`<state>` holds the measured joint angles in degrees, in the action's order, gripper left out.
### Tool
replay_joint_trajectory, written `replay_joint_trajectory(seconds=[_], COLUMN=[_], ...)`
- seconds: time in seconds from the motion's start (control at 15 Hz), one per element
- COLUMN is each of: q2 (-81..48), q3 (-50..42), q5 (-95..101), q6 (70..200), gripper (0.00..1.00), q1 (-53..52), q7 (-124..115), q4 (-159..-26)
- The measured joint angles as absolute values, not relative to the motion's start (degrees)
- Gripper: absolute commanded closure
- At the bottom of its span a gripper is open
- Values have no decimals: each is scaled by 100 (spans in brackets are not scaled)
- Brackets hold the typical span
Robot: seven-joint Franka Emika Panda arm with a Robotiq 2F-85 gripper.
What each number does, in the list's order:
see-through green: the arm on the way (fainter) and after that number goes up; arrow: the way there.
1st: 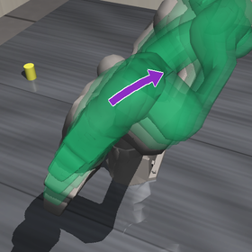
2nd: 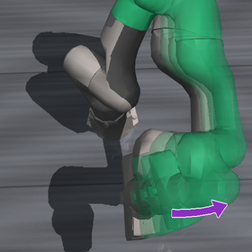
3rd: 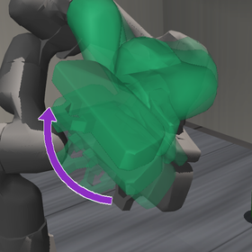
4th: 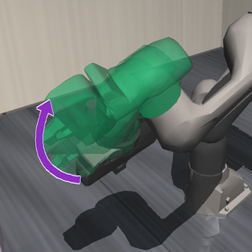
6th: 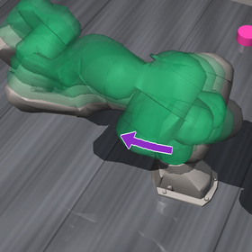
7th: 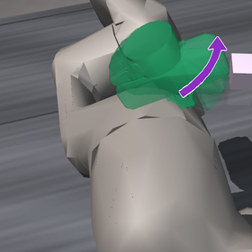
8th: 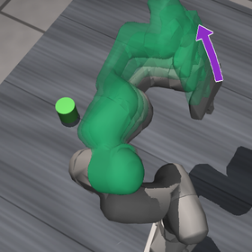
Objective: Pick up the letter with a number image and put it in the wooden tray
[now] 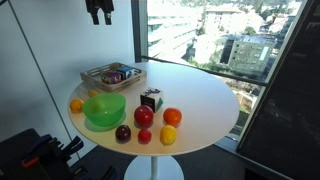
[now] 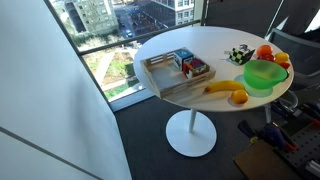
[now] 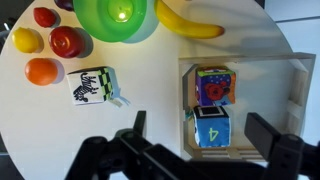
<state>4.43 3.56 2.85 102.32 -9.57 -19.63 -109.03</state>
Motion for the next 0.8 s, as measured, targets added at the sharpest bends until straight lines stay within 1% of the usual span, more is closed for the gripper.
replay_joint_trajectory(seconds=[0.4,0.8], q2=[769,800], q3=[360,360], q5=[64,5], q6=[10287,10287], gripper=[0,0], q1=[-845,-800], q7=[-1370,-1310], q4=[-11274,-11328])
